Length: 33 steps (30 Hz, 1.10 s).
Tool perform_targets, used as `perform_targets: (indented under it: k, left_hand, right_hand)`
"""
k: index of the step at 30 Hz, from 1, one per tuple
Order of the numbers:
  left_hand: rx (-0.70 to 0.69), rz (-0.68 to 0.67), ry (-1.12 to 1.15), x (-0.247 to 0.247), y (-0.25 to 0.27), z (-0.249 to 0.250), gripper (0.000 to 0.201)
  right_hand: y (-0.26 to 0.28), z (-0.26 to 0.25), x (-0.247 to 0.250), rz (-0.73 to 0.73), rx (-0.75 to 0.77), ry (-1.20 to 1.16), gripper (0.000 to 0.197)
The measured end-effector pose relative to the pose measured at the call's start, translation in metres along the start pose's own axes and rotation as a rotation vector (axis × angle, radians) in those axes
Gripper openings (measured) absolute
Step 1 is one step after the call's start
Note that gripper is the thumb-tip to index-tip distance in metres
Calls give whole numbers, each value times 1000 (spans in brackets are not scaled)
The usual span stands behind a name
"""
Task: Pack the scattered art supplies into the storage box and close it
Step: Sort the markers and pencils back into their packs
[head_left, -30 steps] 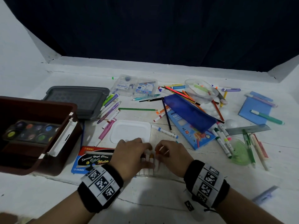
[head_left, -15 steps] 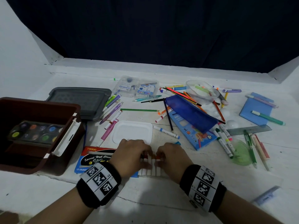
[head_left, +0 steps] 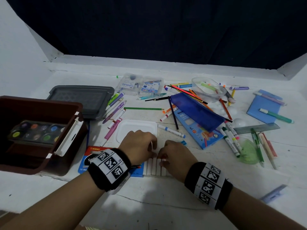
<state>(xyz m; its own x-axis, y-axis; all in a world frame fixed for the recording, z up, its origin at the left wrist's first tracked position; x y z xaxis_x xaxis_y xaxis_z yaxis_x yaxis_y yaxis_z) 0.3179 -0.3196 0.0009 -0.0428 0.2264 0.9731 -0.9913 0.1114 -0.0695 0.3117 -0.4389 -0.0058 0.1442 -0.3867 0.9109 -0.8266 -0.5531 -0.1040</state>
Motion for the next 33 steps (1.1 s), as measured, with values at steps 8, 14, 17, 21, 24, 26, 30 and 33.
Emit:
perform_targets:
  k: [8,14,17,21,24,26,30,33]
  left_hand:
    - [-37,-44,-86,-5,-3,0,23]
    - [-26,-60,-48,-8,-2,-3,22]
    - [-9,-82,59,-6,2,-9,19]
    - [0,-54,208,-2,3,-18,17]
    - [43,-51,345,0,0,-25,14]
    - [67,-45,438,2,-3,-27,15]
    - [68,44,545,11,-13,-28,14]
    - [40,165,554,18,-23,-32,10]
  right_hand:
    - [-4,1,1,-83,46,-11,17]
    - [-8,4,1,-132,75,17,18]
    - [-11,9,5,-119,48,-17,23]
    - [-32,23,41,49,-15,-50,21]
    - [-64,52,67,149,-66,43,17]
    - [-84,80,75,171,-121,140,19]
    - [-100,129,75,47,-248,305,45]
    - [-102,140,67,-39,-251,296,25]
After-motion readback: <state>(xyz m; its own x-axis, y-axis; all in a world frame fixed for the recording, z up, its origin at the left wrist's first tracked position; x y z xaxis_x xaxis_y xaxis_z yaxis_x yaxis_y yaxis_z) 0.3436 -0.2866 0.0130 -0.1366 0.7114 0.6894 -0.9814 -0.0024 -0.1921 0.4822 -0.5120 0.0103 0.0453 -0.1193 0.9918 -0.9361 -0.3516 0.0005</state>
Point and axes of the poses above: each hand's wrist, its own y-axis away from the middle knuckle, its own x-axis out of the back of the hand, z = x × y, the point moved 6 cm from there along -y, towards the middle knuckle, and after that the axes turned 15 degrees about z, right-handed, at the moved point
